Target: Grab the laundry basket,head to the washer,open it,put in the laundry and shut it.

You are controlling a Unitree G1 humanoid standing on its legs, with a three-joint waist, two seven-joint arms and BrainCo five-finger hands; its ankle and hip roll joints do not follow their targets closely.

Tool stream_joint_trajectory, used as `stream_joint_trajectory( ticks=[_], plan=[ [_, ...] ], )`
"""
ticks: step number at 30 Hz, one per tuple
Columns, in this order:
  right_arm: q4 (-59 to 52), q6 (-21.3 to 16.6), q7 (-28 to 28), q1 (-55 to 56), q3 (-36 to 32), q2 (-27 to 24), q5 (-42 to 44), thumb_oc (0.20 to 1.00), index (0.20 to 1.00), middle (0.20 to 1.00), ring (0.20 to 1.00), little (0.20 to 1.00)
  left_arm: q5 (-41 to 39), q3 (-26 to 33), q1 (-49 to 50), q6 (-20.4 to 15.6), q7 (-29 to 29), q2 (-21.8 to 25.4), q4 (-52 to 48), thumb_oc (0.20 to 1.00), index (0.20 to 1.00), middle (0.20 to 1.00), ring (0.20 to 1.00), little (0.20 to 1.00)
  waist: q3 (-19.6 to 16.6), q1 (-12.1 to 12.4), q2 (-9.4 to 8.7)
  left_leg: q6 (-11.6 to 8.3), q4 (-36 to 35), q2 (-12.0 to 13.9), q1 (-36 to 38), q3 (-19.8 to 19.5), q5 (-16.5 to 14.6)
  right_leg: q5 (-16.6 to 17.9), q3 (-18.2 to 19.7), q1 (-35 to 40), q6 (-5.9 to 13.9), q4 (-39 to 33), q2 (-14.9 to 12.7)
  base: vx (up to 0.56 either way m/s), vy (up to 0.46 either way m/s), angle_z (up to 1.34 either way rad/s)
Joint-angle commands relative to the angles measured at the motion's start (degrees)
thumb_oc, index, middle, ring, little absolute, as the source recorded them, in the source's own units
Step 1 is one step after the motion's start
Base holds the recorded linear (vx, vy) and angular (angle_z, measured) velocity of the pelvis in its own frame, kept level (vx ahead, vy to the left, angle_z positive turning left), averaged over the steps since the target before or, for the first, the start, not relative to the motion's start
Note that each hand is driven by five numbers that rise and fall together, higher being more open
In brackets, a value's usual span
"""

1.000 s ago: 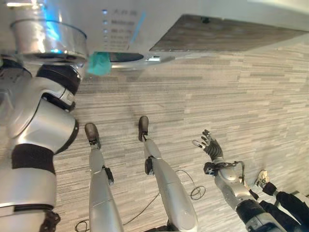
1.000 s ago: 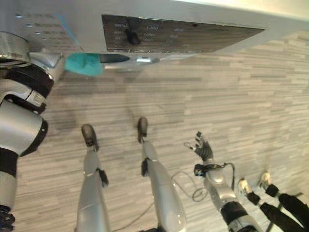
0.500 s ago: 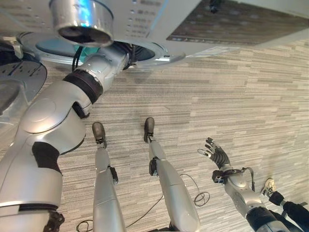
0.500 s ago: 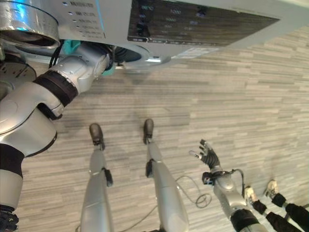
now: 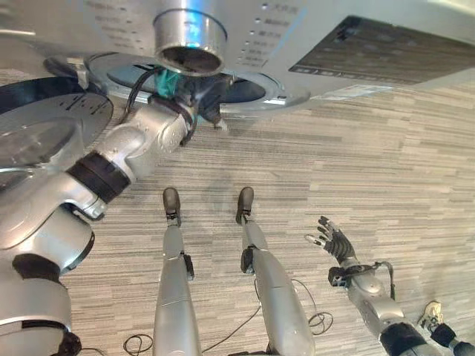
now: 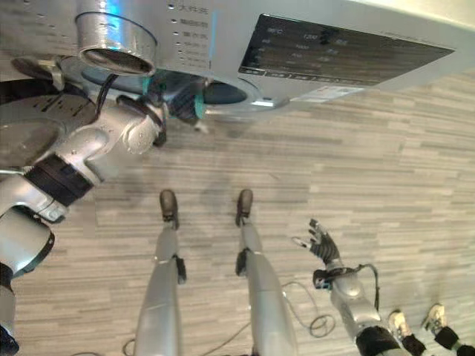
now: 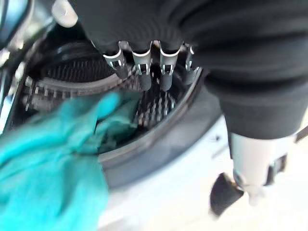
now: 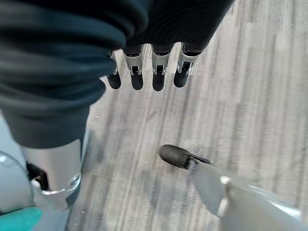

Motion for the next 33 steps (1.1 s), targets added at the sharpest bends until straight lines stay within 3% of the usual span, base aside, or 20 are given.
stream_joint_trajectory(
  ticks=[1,5,7,8,10,11,12,13,16,18,20,22,27,28,29,31,32,33],
  plan=[
    [-3.35,-0.19,0.00,5.31,-4.59,-2.24,-2.38,1.000,1.000,1.000,1.000,1.000,-2.97,5.98,-0.01,-2.03,1.28,-0.99,-1.30,1.000,1.000,1.000,1.000,1.000,0.95,-1.70,0.38,-1.37,1.61,1.73,0.63,-0.23,-5.69,-10.55,-0.16,3.55,3.84,3.93,0.31,-0.01,0.018,0.06],
    [-3.14,-0.42,-0.51,5.20,-4.78,-1.26,-3.00,1.000,1.000,1.000,1.000,1.000,-5.81,12.45,6.59,-2.75,3.62,-2.15,-4.34,1.000,1.000,1.000,1.000,1.000,1.08,-1.15,0.67,-1.34,1.22,1.58,1.10,-0.19,-5.56,-10.64,-0.34,3.70,3.71,3.96,0.35,0.00,0.018,0.05],
    [-2.64,-0.82,-0.92,4.76,-4.45,0.34,-3.68,1.000,1.000,1.000,1.000,1.000,-8.38,18.89,14.97,-3.90,6.16,-4.50,-7.40,1.000,1.000,1.000,1.000,1.000,1.33,-0.24,0.86,-1.31,1.06,1.45,1.47,-0.14,-5.53,-10.69,-0.53,3.82,3.55,4.07,0.26,0.03,0.011,0.02],
    [-2.41,-0.89,-1.12,4.65,-4.13,0.74,-3.82,1.000,1.000,1.000,1.000,1.000,-8.71,20.92,18.09,-4.05,6.73,-5.63,-8.03,1.000,1.000,1.000,1.000,1.000,0.96,-0.16,1.02,-1.67,0.56,1.65,2.40,-0.47,-6.95,-11.92,-0.05,4.47,3.79,4.02,0.48,0.07,-0.003,0.00],
    [-1.66,-1.11,-2.10,3.46,-3.48,1.69,-4.13,1.000,1.000,1.000,1.000,1.000,-9.21,22.99,21.53,-3.67,9.13,-10.20,-7.41,1.000,1.000,1.000,1.000,1.000,1.15,0.15,1.02,-1.64,0.37,1.66,2.81,-0.37,-7.01,-12.02,-0.18,4.70,3.69,4.01,0.45,-0.01,0.010,-0.01],
    [-0.99,-1.06,-3.03,2.41,-3.26,2.40,-4.35,1.000,1.000,1.000,1.000,1.000,-8.67,24.02,22.56,-2.74,10.19,-13.02,-6.28,1.000,1.000,1.000,1.000,1.000,1.83,0.39,0.81,-1.25,0.55,1.37,2.22,-0.03,-5.50,-10.73,-0.79,4.27,3.34,3.95,0.19,0.00,0.000,0.00],
    [-0.93,-1.06,-3.03,2.39,-3.24,2.37,-4.37,1.000,1.000,1.000,1.000,1.000,-8.67,24.03,22.57,-2.73,10.19,-13.06,-6.24,1.000,1.000,1.000,1.000,1.000,1.39,0.30,0.97,-1.60,0.08,1.56,3.00,-0.42,-6.85,-11.94,-0.31,4.86,3.66,3.85,0.43,-0.09,0.023,0.02],
    [-0.97,-1.08,-3.04,2.40,-3.26,2.37,-4.35,1.000,1.000,1.000,1.000,1.000,-8.65,24.03,22.56,-2.74,10.20,-13.05,-6.27,1.000,1.000,1.000,1.000,1.000,1.84,0.37,0.84,-1.25,0.51,1.37,2.25,-0.04,-5.48,-10.72,-0.81,4.31,3.35,3.93,0.19,-0.01,0.012,0.06],
    [-1.02,-0.75,-4.46,1.76,-3.89,3.10,-5.11,1.000,1.000,1.000,1.000,1.000,-9.03,26.46,27.54,-2.67,10.73,-14.78,-7.52,1.000,1.000,1.000,1.000,1.000,2.28,1.08,1.31,-1.20,0.15,1.28,2.74,0.02,-5.37,-10.75,-0.85,4.64,3.32,3.86,0.03,-0.03,0.017,0.04],
    [-0.87,-0.62,-4.82,1.60,-4.06,3.35,-5.49,1.000,1.000,1.000,1.000,1.000,-9.57,27.72,30.26,-2.93,10.83,-14.43,-9.26,1.000,1.000,1.000,1.000,1.000,2.05,1.34,1.70,-1.51,-0.51,1.39,3.76,-0.29,-6.72,-11.99,-0.38,5.37,3.60,3.79,0.20,0.03,0.009,-0.03],
    [-0.86,-0.61,-5.32,1.43,-4.75,3.92,-5.58,1.000,1.000,1.000,1.000,1.000,-10.97,29.68,35.19,-4.16,10.53,-13.37,-12.27,1.000,1.000,1.000,1.000,1.000,2.70,2.13,2.12,-1.13,-0.37,1.13,3.24,0.24,-5.26,-10.75,-1.04,4.95,3.24,3.80,-0.18,0.00,0.000,0.00],
    [-0.84,-0.64,-5.43,1.41,-4.93,4.01,-5.56,1.000,1.000,1.000,1.000,1.000,-11.64,30.08,36.20,-4.52,10.55,-13.19,-12.90,1.000,1.000,1.000,1.000,1.000,2.28,2.19,2.32,-1.47,-0.87,1.26,4.01,-0.17,-6.55,-11.97,-0.58,5.53,3.56,3.69,0.01,0.08,-0.003,0.00],
    [-1.16,-0.48,-5.44,1.51,-5.11,4.06,-5.64,1.000,1.000,1.000,1.000,1.000,-21.13,30.39,41.03,-7.79,6.99,-13.62,-15.44,1.000,1.000,1.000,1.000,1.000,2.33,2.62,3.01,-1.45,-1.12,1.05,4.15,0.06,-6.41,-12.04,-0.66,5.51,3.47,3.86,-0.12,0.00,0.005,0.01],
    [-2.24,-0.39,-5.37,1.83,-5.22,3.51,-5.31,1.000,1.000,1.000,1.000,1.000,-33.19,29.24,42.61,-11.17,4.66,-13.91,-17.29,1.000,1.000,1.000,1.000,1.000,2.42,2.50,3.25,-1.35,-1.36,0.88,4.25,0.33,-6.13,-11.81,-0.85,5.43,3.40,3.88,-0.24,-0.02,0.022,0.03],
    [-3.14,-0.69,-5.03,2.30,-5.21,3.38,-4.72,1.000,1.000,1.000,1.000,1.000,-41.15,28.48,44.59,-12.15,2.53,-14.25,-18.56,1.000,1.000,1.000,1.000,1.000,2.38,2.49,3.45,-1.27,-1.55,0.71,4.27,0.38,-5.91,-11.66,-0.94,5.43,3.30,3.83,-0.20,-0.02,0.022,0.03],
    [-3.18,-0.68,-5.03,2.36,-5.20,3.39,-4.71,1.000,1.000,1.000,1.000,1.000,-41.25,28.49,44.64,-12.15,2.46,-14.20,-18.59,1.000,1.000,1.000,1.000,1.000,2.32,2.48,3.44,-1.27,-1.57,0.72,4.26,0.38,-5.90,-11.65,-0.94,5.42,3.30,3.82,-0.19,0.00,0.000,0.00],
    [-3.23,-1.52,-4.75,2.85,-5.10,3.54,-3.67,1.000,1.000,1.000,1.000,1.000,-47.65,26.07,44.29,-12.71,0.65,-14.48,-19.45,1.000,1.000,1.000,1.000,1.000,2.16,2.26,3.61,-1.22,-1.78,0.54,4.25,0.59,-5.71,-11.49,-1.05,5.38,3.25,3.80,-0.16,0.00,0.000,0.00],
    [-3.22,-1.53,-4.74,2.85,-5.12,3.54,-3.66,1.000,1.000,1.000,1.000,1.000,-47.68,26.04,44.25,-12.73,0.64,-14.48,-19.42,1.000,1.000,1.000,1.000,1.000,2.17,2.28,3.62,-1.22,-1.79,0.55,4.26,0.60,-5.70,-11.49,-1.05,5.38,3.25,3.80,-0.16,0.00,0.000,0.00]
  ],
)
